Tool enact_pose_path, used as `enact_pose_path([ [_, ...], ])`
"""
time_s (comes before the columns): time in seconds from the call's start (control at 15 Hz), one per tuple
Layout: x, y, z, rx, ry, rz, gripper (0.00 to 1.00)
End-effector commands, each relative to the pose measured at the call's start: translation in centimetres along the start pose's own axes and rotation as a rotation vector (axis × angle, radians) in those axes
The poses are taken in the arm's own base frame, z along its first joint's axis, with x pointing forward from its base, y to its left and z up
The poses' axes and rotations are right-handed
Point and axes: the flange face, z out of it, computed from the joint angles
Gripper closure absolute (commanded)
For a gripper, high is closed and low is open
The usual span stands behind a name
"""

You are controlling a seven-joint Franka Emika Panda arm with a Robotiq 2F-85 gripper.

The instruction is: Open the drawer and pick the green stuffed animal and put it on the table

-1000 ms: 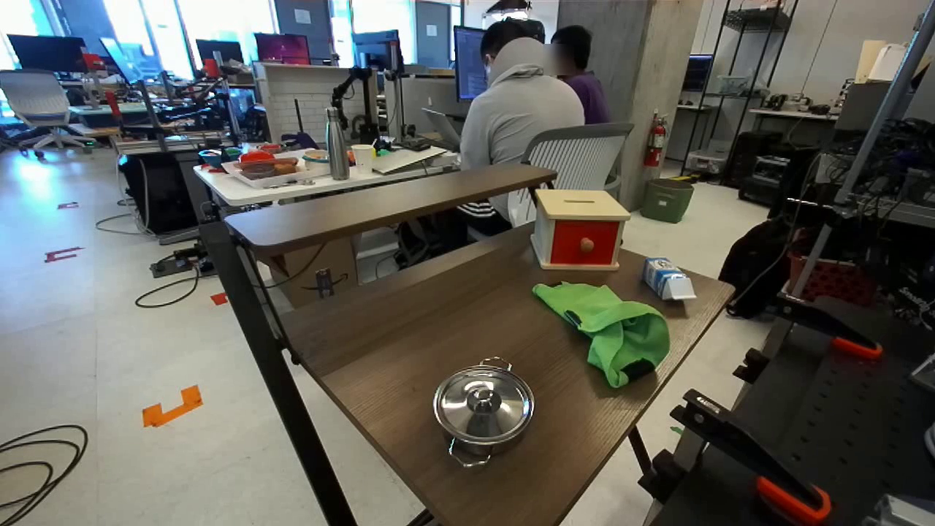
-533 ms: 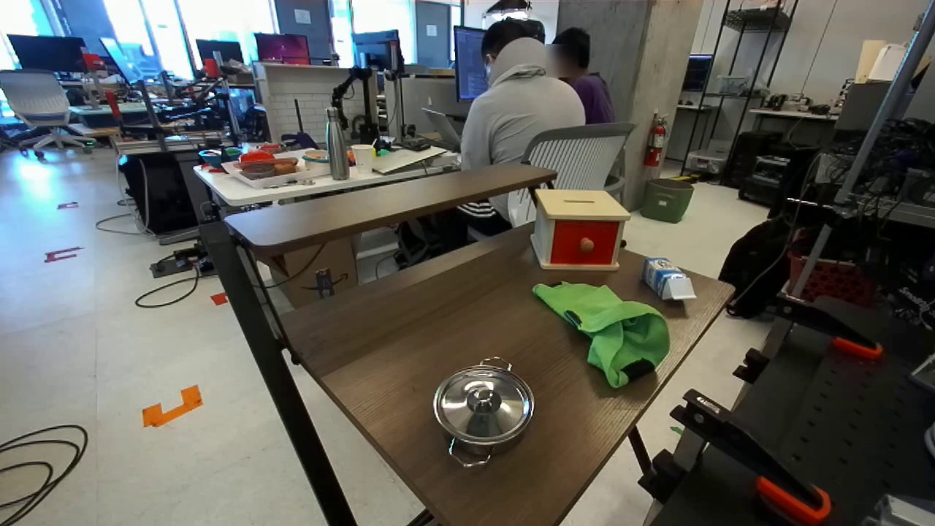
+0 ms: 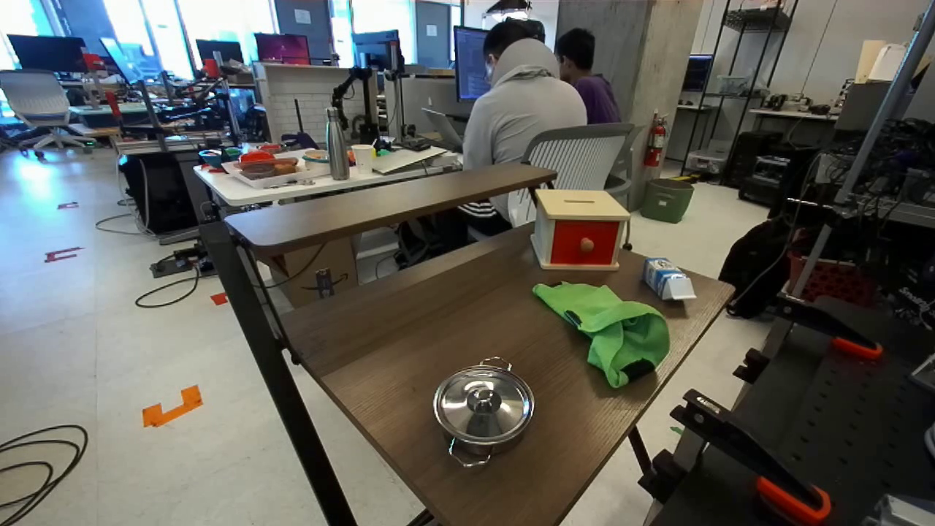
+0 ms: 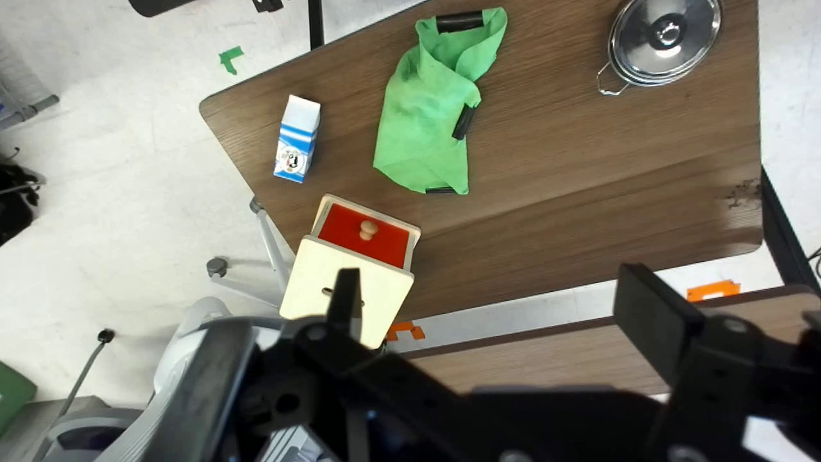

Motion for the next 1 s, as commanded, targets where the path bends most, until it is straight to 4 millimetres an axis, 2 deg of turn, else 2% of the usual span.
enact_pose_path([
  [0.0,2.7,0.6,3.5,0.022,-0.024,0.052,0.00],
  [0.53,7.5,2.4,13.1,0.007,-0.093,0.198,0.00],
  [0.93,10.0,3.1,19.1,-0.047,-0.126,0.322,0.00],
])
